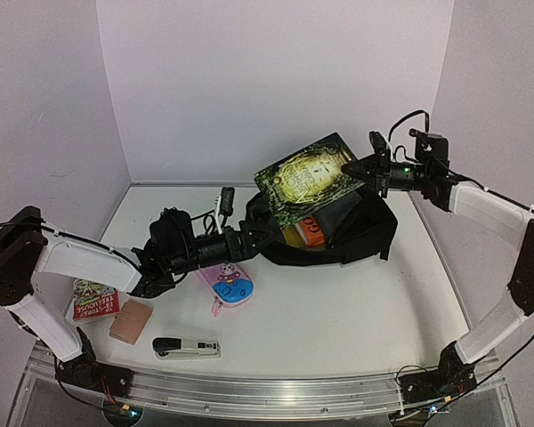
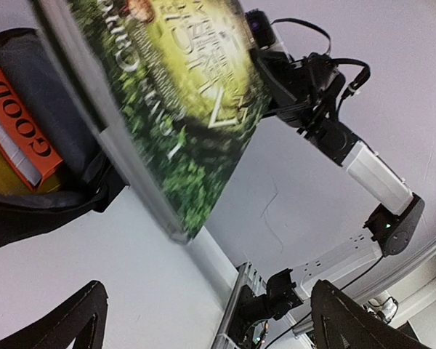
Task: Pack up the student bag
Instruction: Pick up the book from the center of the board.
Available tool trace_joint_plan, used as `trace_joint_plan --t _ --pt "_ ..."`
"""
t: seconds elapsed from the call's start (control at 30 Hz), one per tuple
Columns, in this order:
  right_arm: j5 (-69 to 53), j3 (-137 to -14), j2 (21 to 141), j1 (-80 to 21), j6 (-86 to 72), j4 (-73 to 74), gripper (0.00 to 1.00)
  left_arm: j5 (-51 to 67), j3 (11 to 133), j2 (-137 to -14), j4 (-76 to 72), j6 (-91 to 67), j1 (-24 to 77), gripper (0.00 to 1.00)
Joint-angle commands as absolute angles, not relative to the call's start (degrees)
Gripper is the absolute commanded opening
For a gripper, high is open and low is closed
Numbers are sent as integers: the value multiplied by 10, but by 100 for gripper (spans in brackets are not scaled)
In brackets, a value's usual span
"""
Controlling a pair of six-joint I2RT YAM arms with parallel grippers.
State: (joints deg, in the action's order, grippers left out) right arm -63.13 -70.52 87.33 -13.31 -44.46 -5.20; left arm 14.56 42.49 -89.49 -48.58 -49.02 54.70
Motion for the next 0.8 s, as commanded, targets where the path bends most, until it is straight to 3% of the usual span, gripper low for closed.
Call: trace_joint_plan --t 0.0,0.3,0.47,0.6,0.67,0.77 --pt "-662 -672 852 -156 -501 -178 0 169 472 -915 -543 -491 545 92" --pt "-682 -635 837 -177 -528 -221 0 179 478 -937 -599 -535 536 59" --pt "-684 -636 832 -178 -537 -235 0 144 453 -938 -610 -570 524 67" --pt "-680 -641 830 -178 -533 -234 0 103 453 -925 -521 -596 511 73" --pt "-678 -637 830 -178 -529 -234 0 105 454 -921 -514 -588 511 72" --pt "-679 -628 833 -178 -527 -234 0 118 453 -921 -535 -585 511 64"
